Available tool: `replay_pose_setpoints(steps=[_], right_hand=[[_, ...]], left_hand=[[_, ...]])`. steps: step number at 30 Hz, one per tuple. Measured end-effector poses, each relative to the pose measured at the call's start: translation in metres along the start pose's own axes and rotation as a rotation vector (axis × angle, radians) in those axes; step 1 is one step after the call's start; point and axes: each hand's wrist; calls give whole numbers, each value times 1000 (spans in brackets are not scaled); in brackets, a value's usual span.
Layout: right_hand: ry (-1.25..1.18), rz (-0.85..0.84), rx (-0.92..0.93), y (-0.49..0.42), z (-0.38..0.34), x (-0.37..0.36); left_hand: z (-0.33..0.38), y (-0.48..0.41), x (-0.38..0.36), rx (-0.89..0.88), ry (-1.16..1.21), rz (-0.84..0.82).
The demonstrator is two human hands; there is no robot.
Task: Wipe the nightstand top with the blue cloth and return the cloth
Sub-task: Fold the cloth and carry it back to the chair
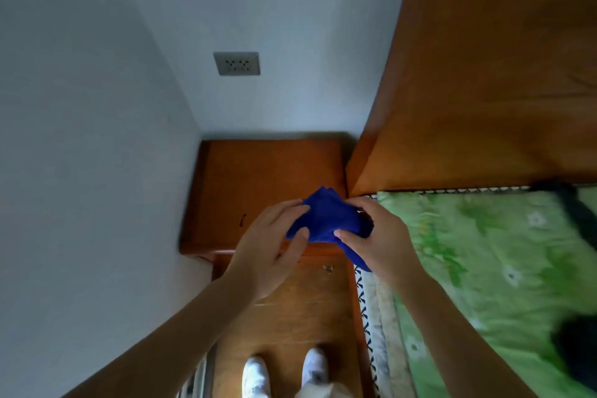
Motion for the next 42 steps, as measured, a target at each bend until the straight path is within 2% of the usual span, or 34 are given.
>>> replay_pose_setpoints(steps=[7,13,19,24,31,36,42], right_hand=[[-15,200,-66,52,-45,131],[34,308,-65,92,-50,174],[110,318,-179,110,-51,185],[115,364,-297,105,-58,176],[104,477,-524,118,-65,174],[49,620,-710,178,-67,170],[-31,812,-916,297,-67,152]], left_hand=[[141,-11,41,-238,-100,-36],[188,-5,42,-353,-168,-50],[196,-17,40,-461,-201,-147],[180,-44,35,-535,-122,-230],[176,-83,21,-675,-47,-435],[207,-76,-5,-866,-17,-621],[257,-6,-52,-1013,74,-820]])
Point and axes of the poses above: each hand's wrist, its own y-axis away from the middle knuckle, its own x-axis out of the back of the hand, z = x × y, and after that the axes turned 4 degrees about y, right-handed
